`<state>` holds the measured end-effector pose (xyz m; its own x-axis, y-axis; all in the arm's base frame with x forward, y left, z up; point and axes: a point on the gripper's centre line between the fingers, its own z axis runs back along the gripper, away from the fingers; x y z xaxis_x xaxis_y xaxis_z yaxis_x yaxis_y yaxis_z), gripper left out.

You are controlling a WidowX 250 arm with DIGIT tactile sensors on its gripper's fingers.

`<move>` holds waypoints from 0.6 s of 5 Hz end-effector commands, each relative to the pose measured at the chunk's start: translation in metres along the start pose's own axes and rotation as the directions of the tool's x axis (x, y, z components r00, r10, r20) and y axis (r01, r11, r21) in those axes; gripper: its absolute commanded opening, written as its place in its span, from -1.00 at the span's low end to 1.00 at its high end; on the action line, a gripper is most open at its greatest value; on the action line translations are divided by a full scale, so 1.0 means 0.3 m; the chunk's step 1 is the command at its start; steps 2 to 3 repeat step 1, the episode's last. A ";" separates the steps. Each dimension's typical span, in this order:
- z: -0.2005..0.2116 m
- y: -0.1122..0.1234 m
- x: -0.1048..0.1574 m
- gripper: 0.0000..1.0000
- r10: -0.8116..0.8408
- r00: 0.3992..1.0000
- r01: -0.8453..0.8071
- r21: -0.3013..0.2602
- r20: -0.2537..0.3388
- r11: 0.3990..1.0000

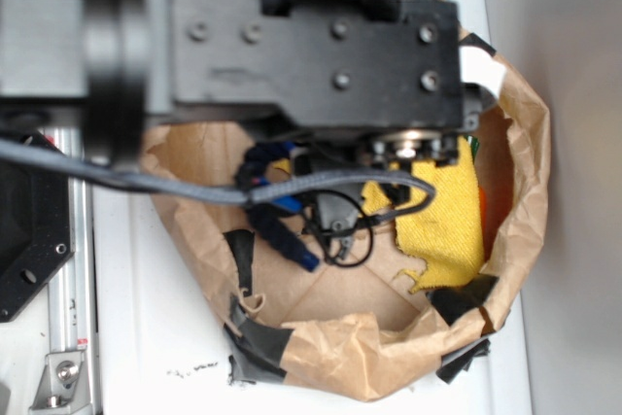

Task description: Grab the blue rope.

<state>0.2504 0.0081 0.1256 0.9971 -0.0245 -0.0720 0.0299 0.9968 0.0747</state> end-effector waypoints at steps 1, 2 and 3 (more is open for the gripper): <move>0.169 0.010 -0.104 -1.00 0.052 0.988 -0.053 -0.002 0.148 0.999; 0.169 0.010 -0.104 -1.00 0.052 0.988 -0.053 -0.002 0.148 0.999; 0.169 0.010 -0.104 -1.00 0.052 0.988 -0.053 -0.002 0.148 0.999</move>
